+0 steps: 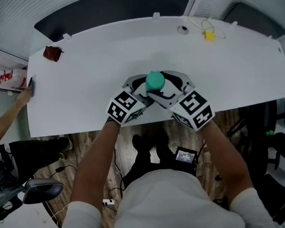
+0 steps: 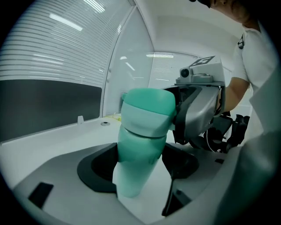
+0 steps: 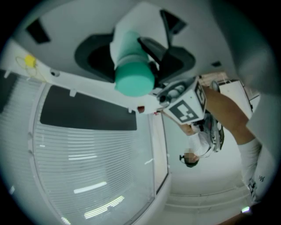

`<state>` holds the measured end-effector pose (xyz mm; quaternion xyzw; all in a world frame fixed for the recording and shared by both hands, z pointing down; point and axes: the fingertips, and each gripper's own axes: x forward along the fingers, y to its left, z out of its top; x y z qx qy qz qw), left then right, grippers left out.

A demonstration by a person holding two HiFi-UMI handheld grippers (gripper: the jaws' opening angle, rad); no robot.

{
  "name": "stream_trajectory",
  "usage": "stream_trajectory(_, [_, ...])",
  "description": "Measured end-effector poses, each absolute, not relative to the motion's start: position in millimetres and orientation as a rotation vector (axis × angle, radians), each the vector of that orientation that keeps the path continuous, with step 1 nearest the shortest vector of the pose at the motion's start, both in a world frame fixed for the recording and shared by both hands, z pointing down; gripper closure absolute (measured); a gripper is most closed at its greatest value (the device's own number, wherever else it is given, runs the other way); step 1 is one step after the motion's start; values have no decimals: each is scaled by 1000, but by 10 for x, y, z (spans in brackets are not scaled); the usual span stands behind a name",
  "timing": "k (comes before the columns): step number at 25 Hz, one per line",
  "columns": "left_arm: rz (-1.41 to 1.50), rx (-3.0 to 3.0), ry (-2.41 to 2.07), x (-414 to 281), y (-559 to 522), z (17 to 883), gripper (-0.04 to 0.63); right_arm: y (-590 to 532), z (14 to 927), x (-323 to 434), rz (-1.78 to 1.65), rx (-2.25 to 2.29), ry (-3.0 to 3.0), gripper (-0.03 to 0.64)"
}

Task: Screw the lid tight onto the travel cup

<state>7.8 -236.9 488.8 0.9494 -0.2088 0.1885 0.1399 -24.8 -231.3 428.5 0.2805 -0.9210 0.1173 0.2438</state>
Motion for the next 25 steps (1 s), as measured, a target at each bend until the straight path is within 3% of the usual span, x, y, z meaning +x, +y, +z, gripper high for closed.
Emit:
stream_trajectory(19, [459, 2529, -1130, 81, -2315, 4899, 268, -2241, 4283, -174, 346, 1106, -2443, 305])
stream_trajectory(25, [529, 2657, -897, 79, -2154, 4896, 268, -2171, 4311, -148, 308, 896, -2500, 305])
